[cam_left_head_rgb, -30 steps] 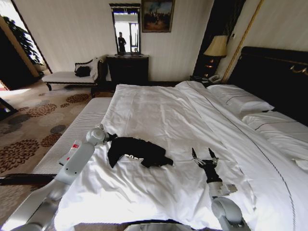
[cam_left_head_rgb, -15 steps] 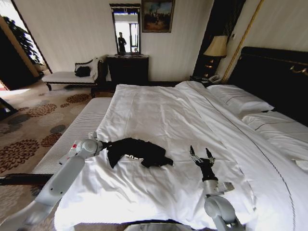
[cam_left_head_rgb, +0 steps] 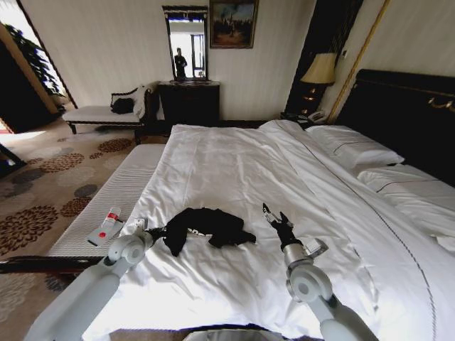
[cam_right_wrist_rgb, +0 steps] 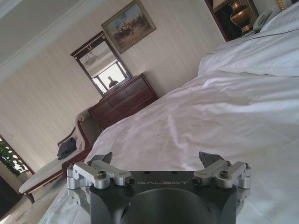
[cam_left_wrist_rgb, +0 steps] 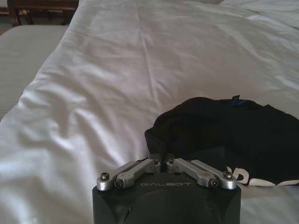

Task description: Fold the clothes on the bed.

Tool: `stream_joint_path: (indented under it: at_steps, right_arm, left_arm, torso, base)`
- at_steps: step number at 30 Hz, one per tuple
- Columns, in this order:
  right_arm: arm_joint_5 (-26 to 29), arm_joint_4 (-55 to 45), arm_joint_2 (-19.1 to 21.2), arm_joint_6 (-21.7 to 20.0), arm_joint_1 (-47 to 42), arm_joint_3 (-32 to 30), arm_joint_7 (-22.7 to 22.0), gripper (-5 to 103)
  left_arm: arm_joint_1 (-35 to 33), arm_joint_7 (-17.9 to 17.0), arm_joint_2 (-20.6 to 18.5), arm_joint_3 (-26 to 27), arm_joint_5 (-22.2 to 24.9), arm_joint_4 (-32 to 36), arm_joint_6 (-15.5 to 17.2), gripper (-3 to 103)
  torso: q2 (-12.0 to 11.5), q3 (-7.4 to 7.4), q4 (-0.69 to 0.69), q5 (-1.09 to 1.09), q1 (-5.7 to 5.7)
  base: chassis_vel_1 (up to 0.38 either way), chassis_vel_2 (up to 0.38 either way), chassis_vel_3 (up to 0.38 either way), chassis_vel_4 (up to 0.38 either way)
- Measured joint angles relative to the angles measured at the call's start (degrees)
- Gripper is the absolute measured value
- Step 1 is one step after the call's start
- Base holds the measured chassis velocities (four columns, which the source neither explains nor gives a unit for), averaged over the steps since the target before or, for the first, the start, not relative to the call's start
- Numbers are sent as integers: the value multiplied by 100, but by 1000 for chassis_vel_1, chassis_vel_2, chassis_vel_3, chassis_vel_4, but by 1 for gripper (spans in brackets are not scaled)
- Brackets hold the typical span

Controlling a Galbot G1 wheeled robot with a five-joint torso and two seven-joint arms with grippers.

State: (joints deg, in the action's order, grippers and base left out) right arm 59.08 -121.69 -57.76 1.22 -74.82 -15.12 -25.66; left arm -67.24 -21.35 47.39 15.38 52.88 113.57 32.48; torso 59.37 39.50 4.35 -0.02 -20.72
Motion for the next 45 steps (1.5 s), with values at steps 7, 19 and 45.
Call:
stream_joint_path:
  at_steps: [7,19,45]
  right_arm:
    - [304,296,197,-101,567,542,-196,100]
    - [1755,576,112,-680,1708,1671,-1534,100]
    - [1159,1288,32,-788,2813,2505,-1597,100]
  left_arm:
    - [-815,281,165,435,-1091,478,-624,0]
    - [-1560,374,509,770,-2270,974,-1181,0]
    - [484,130,-303,372,-1128,495,-754,0]
  torso:
    - [0,0,-2,-1,0]
    - [0,0,-2,-1,0]
    - [-1,1,0,0,-2]
  base:
    - [0,0,0,0]
    - [0,0,0,0]
    - [0,0,0,0]
